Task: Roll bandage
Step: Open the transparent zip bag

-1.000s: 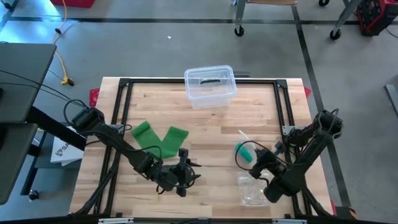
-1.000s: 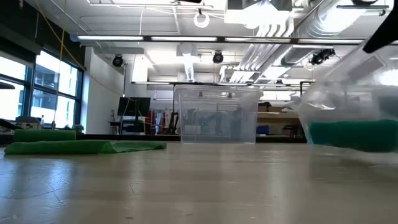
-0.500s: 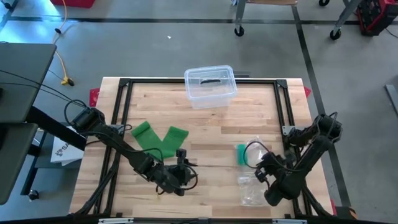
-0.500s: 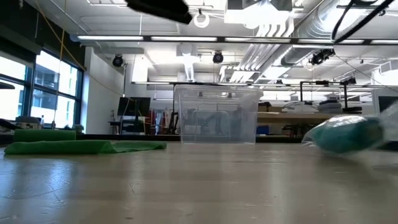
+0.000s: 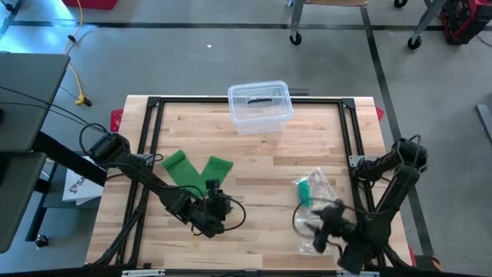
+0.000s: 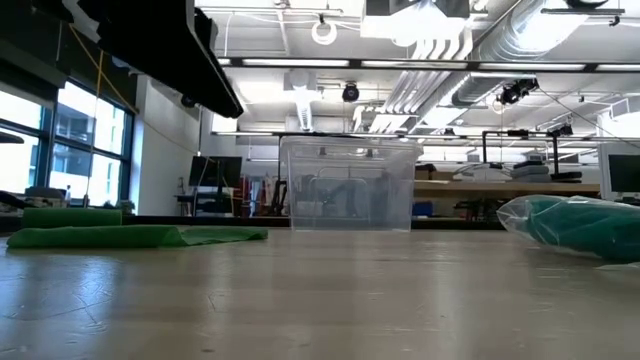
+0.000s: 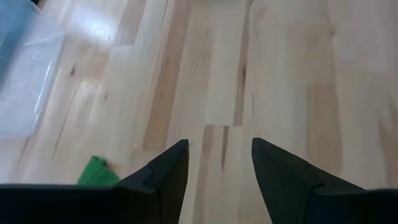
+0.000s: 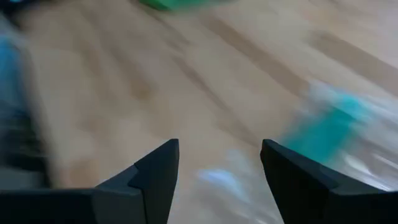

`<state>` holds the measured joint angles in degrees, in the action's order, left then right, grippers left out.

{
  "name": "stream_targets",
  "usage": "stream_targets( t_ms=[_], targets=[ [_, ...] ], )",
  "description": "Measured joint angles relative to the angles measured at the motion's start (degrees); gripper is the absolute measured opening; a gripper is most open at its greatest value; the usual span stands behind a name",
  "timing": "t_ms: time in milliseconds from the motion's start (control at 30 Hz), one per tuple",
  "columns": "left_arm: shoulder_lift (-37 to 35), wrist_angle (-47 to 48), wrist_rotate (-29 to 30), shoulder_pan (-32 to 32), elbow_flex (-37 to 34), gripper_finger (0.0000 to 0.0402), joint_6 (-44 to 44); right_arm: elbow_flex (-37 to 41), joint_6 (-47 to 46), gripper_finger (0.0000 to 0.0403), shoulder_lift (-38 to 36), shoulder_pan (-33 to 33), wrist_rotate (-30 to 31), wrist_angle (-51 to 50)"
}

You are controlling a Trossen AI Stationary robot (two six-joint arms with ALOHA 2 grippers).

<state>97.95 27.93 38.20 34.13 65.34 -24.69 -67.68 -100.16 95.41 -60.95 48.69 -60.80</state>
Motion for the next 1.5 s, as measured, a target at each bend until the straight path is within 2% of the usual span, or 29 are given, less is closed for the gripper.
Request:
stream_targets(
  t_ms=[100,200,333,533,833,967,1100,1200,1233,1400,1500],
  targets=[
    [0.0,-2.6,0.0,-0.1,0.0,0.0172,0.9,0.1,11.5,0.0220,1.7,0.2,4.3,13.0],
    [0.0,-6.7,-0.8,-0.4,0.0,0.0172,3.0,0.1,17.3,0.0220,2.8,0.7,-0.7,20.3],
    [0.5,-14.1,-3.9,-1.3,0.0,0.0172,7.5,0.1,8.9,0.0220,4.0,1.9,-9.2,18.2],
    [4.5,-26.6,-5.7,-2.9,0.0,0.0172,16.2,0.2,-5.4,0.0220,8.9,4.1,-10.9,16.5],
    [9.7,-28.8,-9.5,-2.7,0.0,0.0172,16.0,0.1,-4.7,0.0216,17.9,8.5,-19.1,25.7],
    [10.2,-29.1,-9.6,-2.1,0.0,0.0172,17.2,-0.1,-0.7,0.0178,19.1,10.2,-19.9,29.2],
    [10.0,-30.0,-8.8,-2.2,0.0,0.0172,18.8,-0.8,3.2,0.0094,19.3,10.9,-20.7,29.0],
    [9.9,-31.3,-8.5,-2.3,0.0,0.0172,18.9,-1.9,5.8,0.0022,18.8,10.8,-19.8,27.6],
    [9.9,-31.3,-8.6,-2.0,0.0,0.0172,18.9,-2.3,6.7,0.0012,18.4,10.5,-18.5,27.2],
    [9.9,-32.1,-7.7,0.6,0.0,0.0172,24.5,-4.5,11.9,0.0021,14.5,7.4,-9.4,27.3],
    [9.7,-36.0,-5.9,2.0,0.0,0.0172,28.8,-4.7,17.5,0.0008,12.1,4.6,-2.0,29.0]
  ],
)
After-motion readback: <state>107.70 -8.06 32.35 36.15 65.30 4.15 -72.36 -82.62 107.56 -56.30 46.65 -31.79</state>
